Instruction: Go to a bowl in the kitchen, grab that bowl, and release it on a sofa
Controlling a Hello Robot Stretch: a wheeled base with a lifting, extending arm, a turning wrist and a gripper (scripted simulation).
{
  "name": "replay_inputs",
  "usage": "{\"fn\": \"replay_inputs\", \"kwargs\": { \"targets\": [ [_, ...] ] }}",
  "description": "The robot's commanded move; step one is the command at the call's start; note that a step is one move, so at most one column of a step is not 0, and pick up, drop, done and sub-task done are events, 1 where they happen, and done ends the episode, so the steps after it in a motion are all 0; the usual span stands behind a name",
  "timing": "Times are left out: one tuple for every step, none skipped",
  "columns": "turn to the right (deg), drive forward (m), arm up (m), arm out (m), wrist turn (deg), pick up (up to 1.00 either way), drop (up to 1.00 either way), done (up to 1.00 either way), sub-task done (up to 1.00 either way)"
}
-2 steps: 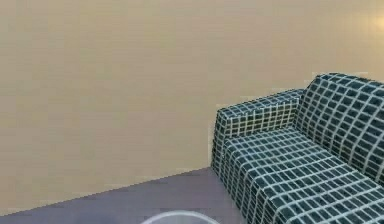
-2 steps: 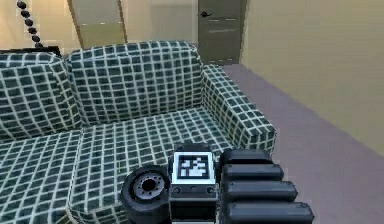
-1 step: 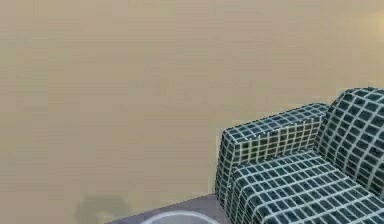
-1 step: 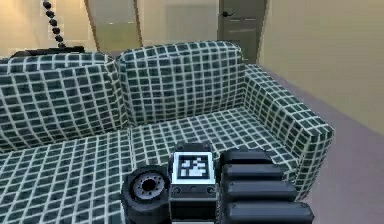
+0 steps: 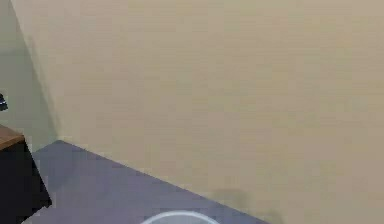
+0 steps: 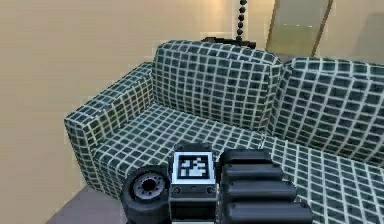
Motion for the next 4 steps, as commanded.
{"fn": "replay_inputs", "kwargs": {
  "targets": [
    [-45.0,0.00,0.00,0.00,0.0,0.00,0.00,0.00,0.00],
    [-36.0,0.00,0.00,0.00,0.0,0.00,0.00,0.00,0.00],
    [45.0,0.00,0.00,0.00,0.0,0.00,0.00,0.00,0.00],
    [45.0,0.00,0.00,0.00,0.0,0.00,0.00,0.00,0.00]
  ]
}}
